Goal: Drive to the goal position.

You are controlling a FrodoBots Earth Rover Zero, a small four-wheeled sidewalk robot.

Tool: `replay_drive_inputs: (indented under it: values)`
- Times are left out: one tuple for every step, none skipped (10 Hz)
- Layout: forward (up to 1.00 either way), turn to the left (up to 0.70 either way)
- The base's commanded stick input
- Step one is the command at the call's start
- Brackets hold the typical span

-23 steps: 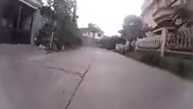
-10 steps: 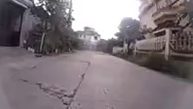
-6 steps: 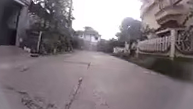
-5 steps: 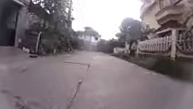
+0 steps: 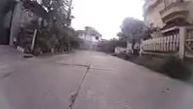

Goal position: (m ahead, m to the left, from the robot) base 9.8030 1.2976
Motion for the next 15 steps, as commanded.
replay_drive_inputs:
  values:
    - [1.00, 0.01]
    - [1.00, 0.01]
    - [1.00, 0.01]
    - [1.00, 0.01]
    - [1.00, 0.01]
    - [1.00, 0.01]
    - [1.00, 0.01]
    - [1.00, 0.01]
    - [1.00, 0.01]
    - [1.00, 0.01]
    - [1.00, 0.01]
    - [1.00, 0.01]
    - [1.00, 0.01]
    - [1.00, 0.01]
    - [1.00, 0.01]
